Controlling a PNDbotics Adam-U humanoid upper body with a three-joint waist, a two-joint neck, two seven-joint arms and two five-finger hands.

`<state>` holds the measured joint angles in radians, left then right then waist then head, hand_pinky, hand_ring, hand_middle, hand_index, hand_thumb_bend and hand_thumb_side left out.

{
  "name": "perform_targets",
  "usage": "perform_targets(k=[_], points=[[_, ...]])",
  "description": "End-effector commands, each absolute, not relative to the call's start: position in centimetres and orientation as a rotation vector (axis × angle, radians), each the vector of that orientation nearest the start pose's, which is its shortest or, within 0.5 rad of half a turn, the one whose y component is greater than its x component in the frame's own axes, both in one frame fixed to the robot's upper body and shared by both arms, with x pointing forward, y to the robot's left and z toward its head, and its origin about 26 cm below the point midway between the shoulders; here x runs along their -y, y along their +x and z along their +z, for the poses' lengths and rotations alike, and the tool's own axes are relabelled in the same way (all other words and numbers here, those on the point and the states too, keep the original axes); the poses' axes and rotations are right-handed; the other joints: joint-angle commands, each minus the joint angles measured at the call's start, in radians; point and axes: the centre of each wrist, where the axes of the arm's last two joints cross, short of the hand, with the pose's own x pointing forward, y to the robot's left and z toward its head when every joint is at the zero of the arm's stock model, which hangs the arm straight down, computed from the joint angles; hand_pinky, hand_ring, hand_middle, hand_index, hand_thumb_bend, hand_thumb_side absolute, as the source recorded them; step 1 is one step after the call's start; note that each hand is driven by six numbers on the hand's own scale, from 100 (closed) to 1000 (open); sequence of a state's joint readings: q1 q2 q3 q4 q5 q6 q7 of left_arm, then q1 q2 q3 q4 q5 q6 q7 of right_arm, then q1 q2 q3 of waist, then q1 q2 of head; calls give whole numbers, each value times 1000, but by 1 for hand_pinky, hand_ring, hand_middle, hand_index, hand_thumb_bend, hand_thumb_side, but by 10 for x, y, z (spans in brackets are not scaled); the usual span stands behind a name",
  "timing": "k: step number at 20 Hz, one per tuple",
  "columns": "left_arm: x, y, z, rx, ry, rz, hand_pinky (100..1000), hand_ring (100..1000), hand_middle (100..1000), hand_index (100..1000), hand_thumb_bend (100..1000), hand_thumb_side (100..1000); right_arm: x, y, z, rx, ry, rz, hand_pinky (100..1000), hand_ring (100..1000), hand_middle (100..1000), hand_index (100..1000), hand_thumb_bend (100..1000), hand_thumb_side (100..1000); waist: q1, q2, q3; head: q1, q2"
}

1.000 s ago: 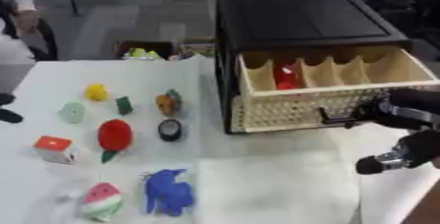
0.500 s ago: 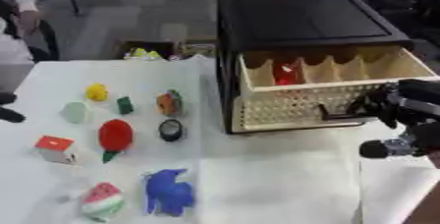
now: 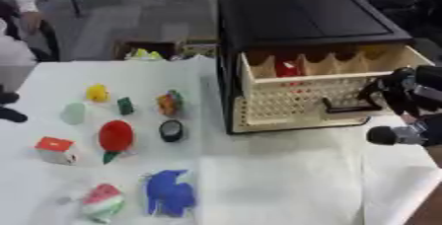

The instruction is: Pick up objects from table and place into drawer.

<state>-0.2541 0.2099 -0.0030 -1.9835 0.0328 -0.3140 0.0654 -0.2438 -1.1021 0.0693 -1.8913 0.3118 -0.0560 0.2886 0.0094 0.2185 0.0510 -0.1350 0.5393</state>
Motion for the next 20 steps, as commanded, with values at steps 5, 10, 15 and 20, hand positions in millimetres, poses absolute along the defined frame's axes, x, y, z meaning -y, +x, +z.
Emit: perform_targets(k=[5, 10, 15, 20], points=[[-250, 296, 182, 2561, 50, -208, 503, 643, 630, 694, 100, 1000, 364, 289, 275, 1596, -962, 1526, 100, 151, 209, 824, 757, 1000, -3, -16, -1, 2, 2], [-250, 296, 183, 2563, 51, -208, 503, 643, 630, 694, 100, 1000, 364, 287, 282, 1633, -977, 1500, 100, 100, 149, 817, 733, 1000, -3, -16, -5, 6, 2], [-250, 296, 183, 2566, 53, -206, 503, 644, 630, 694, 100, 1000, 364, 283, 288, 1690, -1005, 1445, 100, 100, 100, 808, 692, 1000, -1, -17, -8, 11, 2], [-251, 296, 184, 2569, 56, -202, 502, 644, 630, 694, 100, 1000, 362, 279, 295, 1763, -1036, 1365, 100, 100, 100, 798, 603, 1000, 2, -18, -12, 20, 6]])
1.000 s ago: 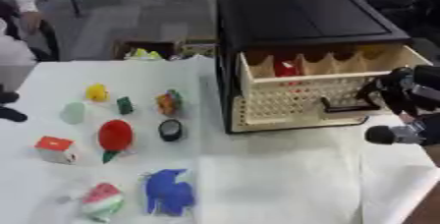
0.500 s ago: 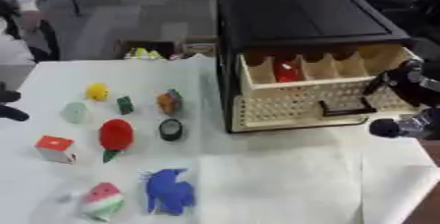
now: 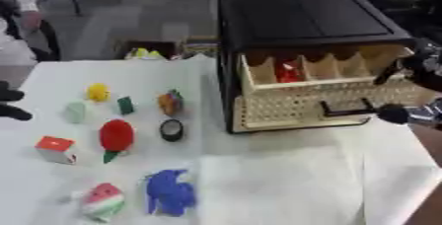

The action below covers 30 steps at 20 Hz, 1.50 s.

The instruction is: Pick up objects from table and place into drawer.

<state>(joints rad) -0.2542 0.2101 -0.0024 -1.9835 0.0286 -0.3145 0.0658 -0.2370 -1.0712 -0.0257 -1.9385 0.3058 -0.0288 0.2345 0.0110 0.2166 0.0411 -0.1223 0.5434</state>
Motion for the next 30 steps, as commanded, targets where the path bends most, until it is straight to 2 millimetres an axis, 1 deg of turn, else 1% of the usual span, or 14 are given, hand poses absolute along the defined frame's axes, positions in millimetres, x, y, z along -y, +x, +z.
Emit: perform_targets(k=[1, 3, 8, 9, 13, 18, 22, 23, 24, 25, 26, 27, 28, 30], points=[[-251, 296, 184, 2570, 57, -202, 501, 644, 630, 694, 100, 1000, 361, 278, 297, 1777, -1043, 1348, 100, 100, 100, 795, 566, 1000, 0, -16, -3, 9, 2], [-251, 296, 184, 2570, 58, -201, 500, 644, 630, 694, 100, 1000, 360, 276, 301, 1823, -1064, 1289, 100, 100, 100, 787, 478, 1000, 1, -16, -4, 12, 6], [-251, 296, 183, 2571, 60, -199, 500, 644, 631, 694, 100, 1000, 358, 273, 308, 1940, -1070, 1108, 100, 100, 100, 772, 324, 1000, 3, -16, -4, 18, 10], [-251, 296, 183, 2571, 60, -198, 498, 644, 631, 693, 100, 1000, 357, 273, 309, 1961, -1061, 1080, 100, 100, 100, 768, 318, 1000, 4, -16, -4, 18, 11], [-252, 296, 183, 2572, 61, -196, 496, 644, 631, 693, 100, 1000, 355, 274, 315, 2055, -1035, 957, 100, 100, 100, 756, 368, 1000, 7, -16, -2, 20, 14], [-251, 296, 183, 2573, 60, -194, 494, 644, 630, 692, 100, 1000, 350, 276, 319, 2231, -928, 776, 100, 100, 100, 757, 417, 1000, 10, -14, 0, 23, 18], [-251, 296, 183, 2576, 62, -196, 492, 644, 631, 692, 100, 1000, 346, 278, 319, 2396, -841, 602, 100, 100, 100, 761, 432, 901, 13, -10, 6, 31, 21], [-251, 296, 183, 2578, 63, -196, 491, 644, 631, 692, 100, 1000, 344, 279, 319, 2433, -829, 561, 100, 100, 100, 763, 435, 893, 14, -9, 7, 31, 21], [-251, 296, 183, 2580, 63, -197, 491, 644, 631, 692, 100, 1000, 343, 279, 319, 2473, -823, 520, 100, 100, 128, 767, 396, 895, 15, -7, 8, 31, 22], [-251, 296, 184, 2583, 64, -198, 491, 644, 631, 692, 100, 1000, 342, 280, 319, 2503, -821, 487, 100, 100, 128, 767, 396, 895, 16, -5, 8, 31, 21], [-251, 296, 184, 2585, 64, -201, 490, 644, 631, 691, 100, 1000, 340, 281, 318, 2530, -817, 454, 100, 146, 162, 773, 344, 874, 17, -3, 9, 30, 22], [-251, 297, 184, 2588, 65, -204, 490, 644, 631, 691, 100, 1000, 339, 281, 318, 2550, -813, 428, 100, 162, 174, 775, 334, 873, 19, -2, 9, 29, 22], [-251, 297, 185, 2591, 66, -209, 488, 644, 631, 691, 100, 1000, 337, 282, 317, 2569, -810, 405, 100, 220, 215, 774, 311, 869, 20, 0, 10, 29, 23], [-252, 297, 186, 2598, 70, -218, 485, 644, 632, 691, 100, 1000, 333, 284, 316, 2607, -806, 361, 100, 281, 264, 773, 263, 856, 24, 3, 11, 27, 23]])
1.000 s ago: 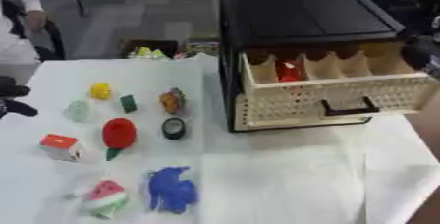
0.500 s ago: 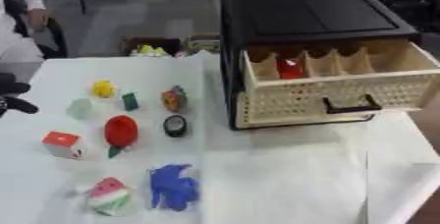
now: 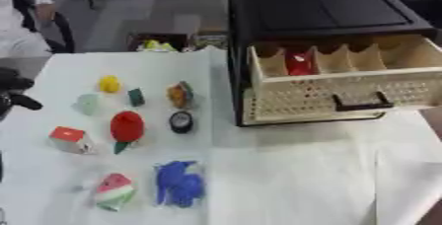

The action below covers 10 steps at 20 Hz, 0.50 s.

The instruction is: Pick up objects from table and place into drawer.

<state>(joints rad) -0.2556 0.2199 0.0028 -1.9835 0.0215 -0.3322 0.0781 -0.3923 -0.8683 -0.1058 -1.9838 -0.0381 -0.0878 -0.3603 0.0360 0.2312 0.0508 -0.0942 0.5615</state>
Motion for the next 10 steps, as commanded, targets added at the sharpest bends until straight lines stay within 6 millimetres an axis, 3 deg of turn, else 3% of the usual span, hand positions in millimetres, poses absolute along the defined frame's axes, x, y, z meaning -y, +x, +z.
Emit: perform_targets(k=[1, 5, 10], points=[[-253, 297, 186, 2603, 74, -223, 484, 644, 632, 691, 100, 1000, 331, 285, 317, -3334, 1024, -430, 100, 300, 281, 773, 248, 851, 2, -10, 2, -1, 5], [-258, 297, 191, 2629, 116, -289, 478, 645, 634, 695, 100, 987, 325, 287, 319, -3288, 997, -304, 137, 388, 362, 778, 195, 859, 10, -7, 1, 0, 15], [-277, 298, 213, 2658, 313, -456, 463, 652, 672, 721, 100, 874, 317, 290, 321, -3233, 987, -265, 196, 414, 383, 779, 273, 912, 20, -11, 0, 9, 37]])
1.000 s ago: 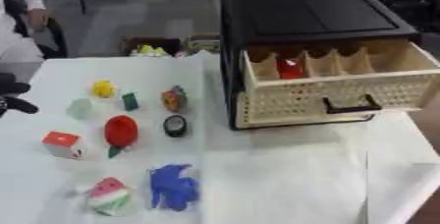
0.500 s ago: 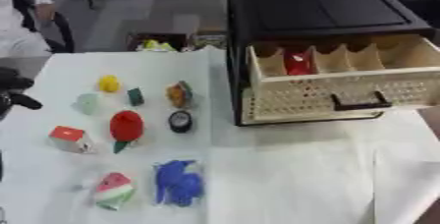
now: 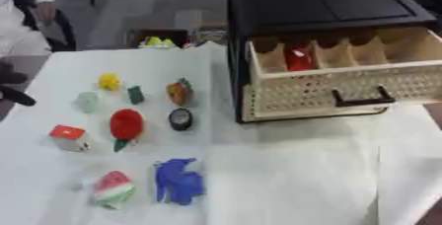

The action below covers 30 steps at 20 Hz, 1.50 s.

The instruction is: Pick up objects from table and place into drawer.

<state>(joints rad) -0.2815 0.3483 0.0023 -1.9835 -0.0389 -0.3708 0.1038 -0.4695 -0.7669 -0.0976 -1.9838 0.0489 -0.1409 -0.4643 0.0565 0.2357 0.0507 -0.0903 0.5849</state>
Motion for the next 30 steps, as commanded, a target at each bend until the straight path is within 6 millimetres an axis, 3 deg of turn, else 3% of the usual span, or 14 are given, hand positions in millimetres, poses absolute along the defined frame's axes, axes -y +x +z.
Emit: perform_targets(k=[1, 4, 12, 21, 25, 30], points=[[-280, 299, 219, -3462, -493, 649, 462, 645, 661, 729, 100, 860, 316, 290, 321, -3225, 989, -265, 199, 414, 384, 778, 280, 914, 1, -16, 1, 6, 15], [-287, 299, 233, -3360, -709, 782, 463, 647, 647, 740, 100, 837, 315, 291, 321, -3211, 990, -257, 208, 416, 386, 778, 281, 914, 4, -17, -1, 10, 14], [-293, 298, 265, -3109, -998, 1114, 463, 636, 622, 736, 100, 795, 310, 292, 324, -3188, 940, -163, 322, 477, 455, 792, 195, 919, 15, -24, -4, 27, 41], [-292, 297, 290, -2882, -1132, 1476, 534, 712, 697, 860, 100, 756, 306, 295, 322, -3190, 941, -120, 385, 518, 495, 798, 164, 876, 28, -29, -3, 37, 47], [-289, 298, 298, -2813, -1163, 1616, 550, 737, 723, 909, 100, 785, 306, 295, 322, -3194, 945, -89, 390, 520, 497, 794, 153, 857, 33, -27, -6, 44, 39], [-287, 311, 305, -2694, -1161, 1854, 577, 751, 704, 877, 100, 825, 307, 295, 322, -3195, 954, -73, 387, 516, 495, 792, 161, 839, 37, -20, -18, 50, 24]])
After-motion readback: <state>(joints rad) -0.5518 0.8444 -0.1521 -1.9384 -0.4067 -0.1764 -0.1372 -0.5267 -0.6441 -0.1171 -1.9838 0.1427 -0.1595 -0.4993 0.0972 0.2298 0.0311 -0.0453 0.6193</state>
